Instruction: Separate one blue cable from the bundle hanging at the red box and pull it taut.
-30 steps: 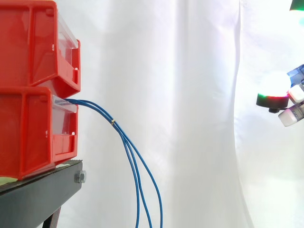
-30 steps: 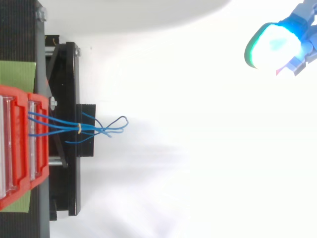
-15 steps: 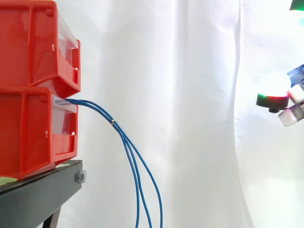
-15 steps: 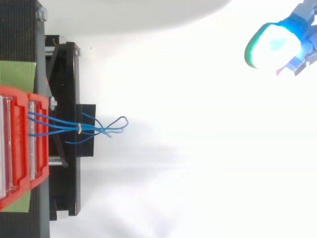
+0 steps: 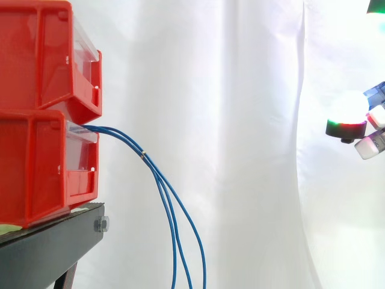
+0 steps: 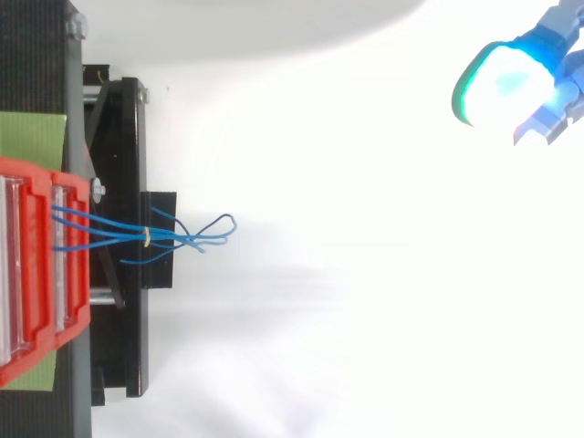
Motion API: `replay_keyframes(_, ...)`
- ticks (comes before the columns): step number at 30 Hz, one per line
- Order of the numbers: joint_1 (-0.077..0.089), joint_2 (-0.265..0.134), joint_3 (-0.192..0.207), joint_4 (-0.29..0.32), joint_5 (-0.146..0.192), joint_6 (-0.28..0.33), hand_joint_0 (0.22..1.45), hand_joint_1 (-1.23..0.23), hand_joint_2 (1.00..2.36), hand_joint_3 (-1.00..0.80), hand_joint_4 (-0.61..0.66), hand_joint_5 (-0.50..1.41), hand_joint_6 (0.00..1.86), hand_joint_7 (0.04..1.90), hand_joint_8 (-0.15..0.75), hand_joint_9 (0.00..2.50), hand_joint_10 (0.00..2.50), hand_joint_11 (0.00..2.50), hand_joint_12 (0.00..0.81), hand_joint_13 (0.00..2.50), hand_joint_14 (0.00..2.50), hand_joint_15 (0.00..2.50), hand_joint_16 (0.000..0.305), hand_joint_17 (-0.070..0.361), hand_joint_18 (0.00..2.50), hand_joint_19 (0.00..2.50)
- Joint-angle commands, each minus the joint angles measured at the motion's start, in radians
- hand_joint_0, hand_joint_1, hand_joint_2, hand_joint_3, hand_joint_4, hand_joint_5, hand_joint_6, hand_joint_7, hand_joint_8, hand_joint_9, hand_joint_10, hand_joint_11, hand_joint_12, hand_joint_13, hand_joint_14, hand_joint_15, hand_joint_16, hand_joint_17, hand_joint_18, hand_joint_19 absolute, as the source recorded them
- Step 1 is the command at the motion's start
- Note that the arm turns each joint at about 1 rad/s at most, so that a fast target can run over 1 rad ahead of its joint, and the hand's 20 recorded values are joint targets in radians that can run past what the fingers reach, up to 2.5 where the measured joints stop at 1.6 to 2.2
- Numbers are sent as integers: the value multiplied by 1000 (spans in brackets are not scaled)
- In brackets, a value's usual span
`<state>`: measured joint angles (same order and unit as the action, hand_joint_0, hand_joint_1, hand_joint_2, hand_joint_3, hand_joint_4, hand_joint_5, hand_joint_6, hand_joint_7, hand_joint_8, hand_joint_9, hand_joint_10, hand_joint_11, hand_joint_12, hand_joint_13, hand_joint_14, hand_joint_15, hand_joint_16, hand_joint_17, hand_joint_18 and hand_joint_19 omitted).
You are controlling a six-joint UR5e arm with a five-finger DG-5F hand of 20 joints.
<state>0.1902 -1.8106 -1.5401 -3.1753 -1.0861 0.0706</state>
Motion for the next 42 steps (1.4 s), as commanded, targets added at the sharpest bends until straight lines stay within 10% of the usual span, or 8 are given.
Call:
replay_keyframes(1, 0, 0, 0, 0, 0, 0, 598, -551, 1005, -434, 324, -181, 503, 870, 341, 733, 12, 451, 365, 602, 12, 349, 47, 105, 556, 554)
replay_keyframes(28, -2, -1, 0, 12, -6, -8, 600, -551, 1006, -436, 327, -181, 503, 867, 342, 733, 13, 450, 366, 615, 14, 350, 46, 105, 560, 553)
replay_keyframes(42, -9, -41, 0, 146, -6, -110, 598, -551, 1006, -434, 324, -180, 502, 871, 340, 736, 10, 444, 367, 616, 12, 348, 46, 104, 561, 545)
